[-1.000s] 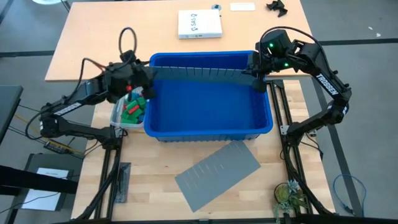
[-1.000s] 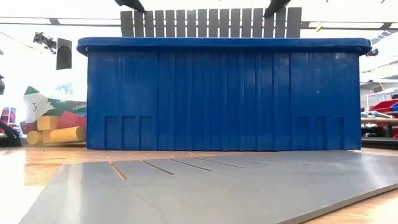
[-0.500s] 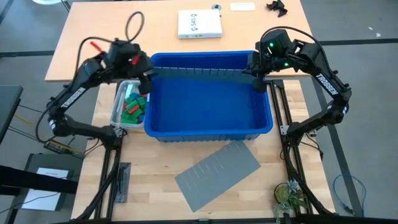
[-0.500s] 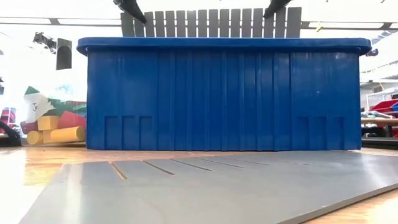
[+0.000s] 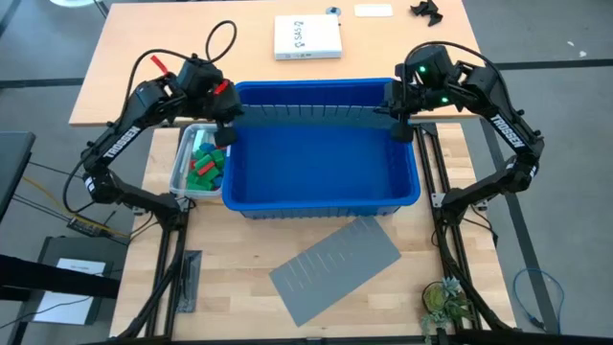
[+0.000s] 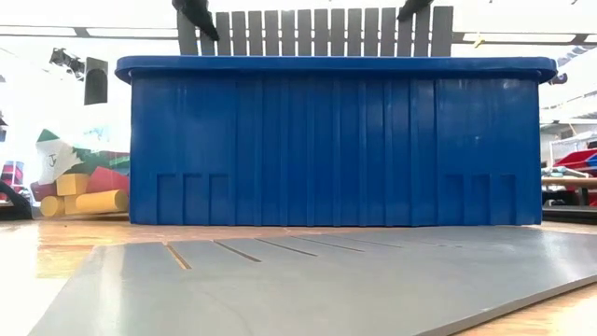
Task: Sort blocks
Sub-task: Assemble the blue bin using bin divider
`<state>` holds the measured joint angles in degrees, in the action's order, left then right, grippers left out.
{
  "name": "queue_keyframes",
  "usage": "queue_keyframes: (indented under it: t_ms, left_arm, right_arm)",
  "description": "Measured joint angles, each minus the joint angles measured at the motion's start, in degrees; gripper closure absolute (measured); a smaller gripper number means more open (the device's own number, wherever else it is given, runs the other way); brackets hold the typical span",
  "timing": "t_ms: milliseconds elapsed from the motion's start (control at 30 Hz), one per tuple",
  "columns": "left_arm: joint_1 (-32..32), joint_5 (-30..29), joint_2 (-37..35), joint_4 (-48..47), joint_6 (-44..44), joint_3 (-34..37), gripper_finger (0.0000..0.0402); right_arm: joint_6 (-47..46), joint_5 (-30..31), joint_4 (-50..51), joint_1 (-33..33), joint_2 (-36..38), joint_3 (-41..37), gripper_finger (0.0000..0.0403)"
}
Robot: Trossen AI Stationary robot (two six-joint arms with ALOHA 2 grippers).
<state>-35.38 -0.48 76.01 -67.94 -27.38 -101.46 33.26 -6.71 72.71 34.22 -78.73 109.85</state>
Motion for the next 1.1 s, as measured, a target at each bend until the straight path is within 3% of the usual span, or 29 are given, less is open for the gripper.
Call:
queue_keyframes:
  t_ms: [200,433,1100]
  left_arm:
    - [3.4,3.6,0.0,-1.8,4.0,-0.7,0.0380]
    - [6.6,1.8,0.3,-2.7,6.9,-0.7,0.0381]
    - [6.6,-1.2,0.5,-2.3,8.1,-0.3,0.0380]
  right_arm:
    - [-2.3,-3.3,2.3,0.7,2.4,0.0,0.0403]
    - [-4.8,-5.6,4.4,2.6,1.9,-0.1,0.0403]
    - [-6.1,-3.0,4.6,1.9,2.0,-3.1,0.0403]
